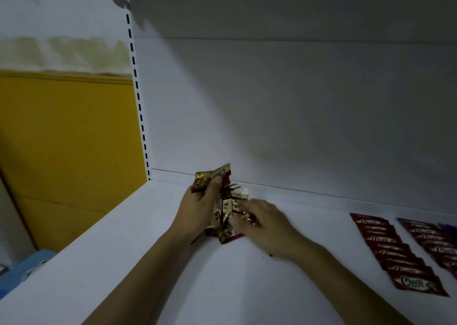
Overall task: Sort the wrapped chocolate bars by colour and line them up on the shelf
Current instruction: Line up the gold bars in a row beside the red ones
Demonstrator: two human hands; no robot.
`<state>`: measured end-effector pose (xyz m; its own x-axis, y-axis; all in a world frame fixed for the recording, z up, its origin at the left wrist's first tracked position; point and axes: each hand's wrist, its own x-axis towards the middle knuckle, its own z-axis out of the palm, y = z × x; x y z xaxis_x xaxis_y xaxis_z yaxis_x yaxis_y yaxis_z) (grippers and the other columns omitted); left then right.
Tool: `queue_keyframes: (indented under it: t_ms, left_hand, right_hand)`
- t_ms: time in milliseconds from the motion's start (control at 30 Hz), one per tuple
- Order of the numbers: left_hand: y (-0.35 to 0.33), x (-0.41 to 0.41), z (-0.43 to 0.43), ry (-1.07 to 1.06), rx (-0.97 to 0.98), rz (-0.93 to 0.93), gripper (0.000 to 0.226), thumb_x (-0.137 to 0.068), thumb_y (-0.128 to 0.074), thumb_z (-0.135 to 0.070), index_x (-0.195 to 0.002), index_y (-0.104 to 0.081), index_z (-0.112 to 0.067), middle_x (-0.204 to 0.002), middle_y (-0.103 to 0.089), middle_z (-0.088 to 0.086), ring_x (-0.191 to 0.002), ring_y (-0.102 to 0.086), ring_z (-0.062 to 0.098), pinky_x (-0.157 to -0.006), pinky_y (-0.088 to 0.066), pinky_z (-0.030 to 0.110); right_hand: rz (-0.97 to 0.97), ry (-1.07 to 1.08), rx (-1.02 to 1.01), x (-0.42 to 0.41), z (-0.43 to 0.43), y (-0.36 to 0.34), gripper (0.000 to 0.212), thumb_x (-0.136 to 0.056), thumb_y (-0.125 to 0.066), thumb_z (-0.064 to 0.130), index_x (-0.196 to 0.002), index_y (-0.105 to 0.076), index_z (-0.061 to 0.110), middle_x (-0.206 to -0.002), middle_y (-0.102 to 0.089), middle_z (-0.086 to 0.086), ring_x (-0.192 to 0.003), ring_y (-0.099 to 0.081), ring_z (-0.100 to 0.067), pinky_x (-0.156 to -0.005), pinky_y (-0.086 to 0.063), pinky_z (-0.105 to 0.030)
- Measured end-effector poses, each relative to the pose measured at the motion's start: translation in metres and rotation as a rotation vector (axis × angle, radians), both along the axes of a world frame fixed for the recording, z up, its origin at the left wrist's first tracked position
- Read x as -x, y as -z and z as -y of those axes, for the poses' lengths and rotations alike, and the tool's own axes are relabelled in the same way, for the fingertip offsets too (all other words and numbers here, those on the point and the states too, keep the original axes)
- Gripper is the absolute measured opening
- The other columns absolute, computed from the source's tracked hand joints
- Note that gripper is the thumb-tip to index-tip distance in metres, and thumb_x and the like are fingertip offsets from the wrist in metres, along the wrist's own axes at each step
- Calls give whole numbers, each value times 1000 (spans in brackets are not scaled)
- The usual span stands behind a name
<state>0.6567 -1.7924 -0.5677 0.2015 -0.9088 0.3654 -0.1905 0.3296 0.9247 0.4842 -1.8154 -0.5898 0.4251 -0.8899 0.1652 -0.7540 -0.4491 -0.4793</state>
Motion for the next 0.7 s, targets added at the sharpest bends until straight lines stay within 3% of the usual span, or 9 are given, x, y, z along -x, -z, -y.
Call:
queue_keyframes:
  t_ms: [67,133,267,333,400,567,700]
  left_hand:
    - [-3,1,1,25,-14,-94,31,-99,-46,-32,-97,-68,-11,-92,-73,8,-88,-71,19,-79,-57,34]
    - [-5,2,1,49,-23,-166,30,-100,-45,-32,-96,-69,-15,-94,-74,7,-89,-71,20,-80,-58,36]
    - [-8,5,-2,121,-84,-340,29,-100,-44,-34,-97,-70,-21,-93,-76,1,-87,-72,16,-66,-57,25]
    - [-8,6,-2,156,-100,-410,29,-100,-44,-35,-98,-70,-21,-93,-76,0,-85,-73,15,-60,-56,22]
    - [-10,5,-2,181,-116,-460,31,-100,-42,-37,-102,-69,-21,-95,-76,1,-84,-73,19,-59,-56,25]
    - [-17,2,-3,265,-136,-623,33,-100,-41,-40,-104,-69,-23,-106,-74,1,-73,-72,14,-55,-57,30]
    - [-19,4,-3,292,-161,-665,38,-99,-40,-41,-92,-75,-28,-106,-74,-2,-81,-73,23,-67,-58,39]
  right_hand:
    - [-149,-28,62,-6,-2,7,79,-81,-36,77,-147,-25,34,-155,-22,5,-142,-15,-17,-115,-11,-38]
    - [-140,-43,141,-13,-2,10,73,-85,-40,70,-146,-27,32,-152,-27,4,-141,-20,-17,-116,-14,-36]
    - [111,-72,204,-17,-2,6,51,-88,-56,46,-134,-46,27,-134,-48,9,-123,-39,-12,-105,-31,-31]
    - [246,-65,241,-17,-5,3,33,-87,-53,31,-118,-58,21,-119,-56,7,-111,-45,-11,-96,-36,-24]
    - [389,-56,154,-17,-11,-3,29,-79,-47,25,-105,-59,23,-108,-58,6,-105,-49,-10,-88,-36,-11]
    - [583,-185,-268,-28,-18,-22,42,-74,-64,22,-113,-52,33,-111,-66,10,-105,-60,-5,-89,-52,-32]
    - [573,-183,-293,-27,-20,-26,57,-76,-76,14,-125,-49,25,-106,-70,6,-105,-62,-7,-92,-51,-37]
